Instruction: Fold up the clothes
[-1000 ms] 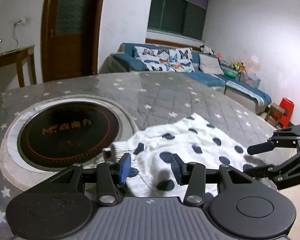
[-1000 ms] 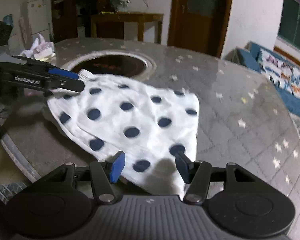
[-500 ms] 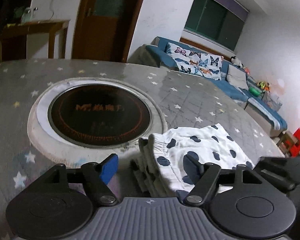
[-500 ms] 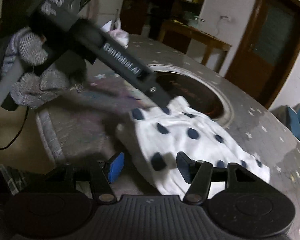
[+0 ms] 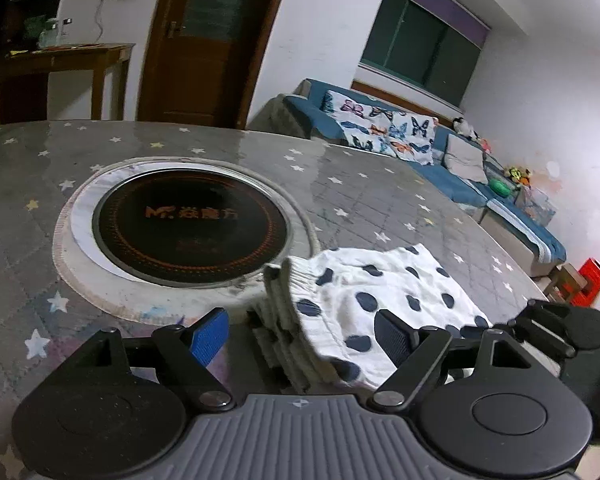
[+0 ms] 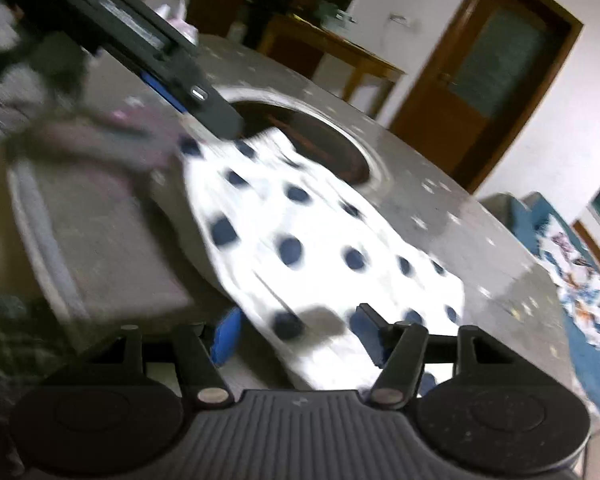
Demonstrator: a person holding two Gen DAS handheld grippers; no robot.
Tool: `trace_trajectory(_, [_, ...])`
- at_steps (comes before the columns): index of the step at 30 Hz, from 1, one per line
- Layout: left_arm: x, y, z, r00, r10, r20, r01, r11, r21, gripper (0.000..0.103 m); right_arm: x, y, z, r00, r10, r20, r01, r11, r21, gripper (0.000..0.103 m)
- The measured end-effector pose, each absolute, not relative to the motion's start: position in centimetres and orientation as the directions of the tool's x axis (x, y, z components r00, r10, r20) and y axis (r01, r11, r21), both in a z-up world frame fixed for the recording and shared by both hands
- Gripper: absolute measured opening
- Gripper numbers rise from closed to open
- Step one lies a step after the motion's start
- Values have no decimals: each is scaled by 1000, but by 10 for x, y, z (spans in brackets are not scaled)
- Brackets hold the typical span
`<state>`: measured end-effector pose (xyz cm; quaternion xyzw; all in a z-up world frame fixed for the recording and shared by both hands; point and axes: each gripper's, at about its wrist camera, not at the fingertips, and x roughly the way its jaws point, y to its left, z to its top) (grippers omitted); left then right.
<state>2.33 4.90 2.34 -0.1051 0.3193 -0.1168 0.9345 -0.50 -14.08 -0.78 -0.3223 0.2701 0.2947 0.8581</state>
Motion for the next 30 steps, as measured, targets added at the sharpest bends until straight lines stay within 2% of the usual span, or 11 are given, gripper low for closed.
trace_trajectory(1, [22, 47, 24, 767, -292, -571, 161, 950, -269, 82, -3, -146, -8, 682, 319, -659, -673, 626, -394, 49])
trace_trajectory(2, [21, 44, 25, 767, -299, -567, 172, 948, -267, 82, -2, -149, -7, 682, 316, -659, -669, 634, -388, 48])
trace_trajectory(4, [19, 39, 28, 769, -316, -556, 199, 944, -261, 82, 1, -156, 0, 684, 322, -655, -660, 655, -368, 33])
trace_trajectory(8, [19, 29, 33, 770, -335, -544, 238, 941, -242, 82, 10, -165, 22, 692, 351, -631, -643, 697, -317, 26])
trace_trajectory(23, [22, 35, 35, 783, -297, -547, 211, 954, -214, 82, 37, -185, 49, 636, 413, -651, -656, 734, -175, 28])
trace_trajectory(26, [22, 45, 38, 799, -272, -536, 185, 960, -211, 84, 29, -187, 47, 577, 456, -677, -705, 697, -132, 34])
trace_trajectory(28, [24, 51, 40, 806, -254, -534, 165, 964, -208, 84, 20, -185, 44, 538, 481, -692, -740, 663, -114, 46])
trace_trajectory(30, [27, 56, 40, 811, -237, -535, 149, 968, -203, 84, 12, -179, 45, 516, 505, -692, -767, 633, -110, 47])
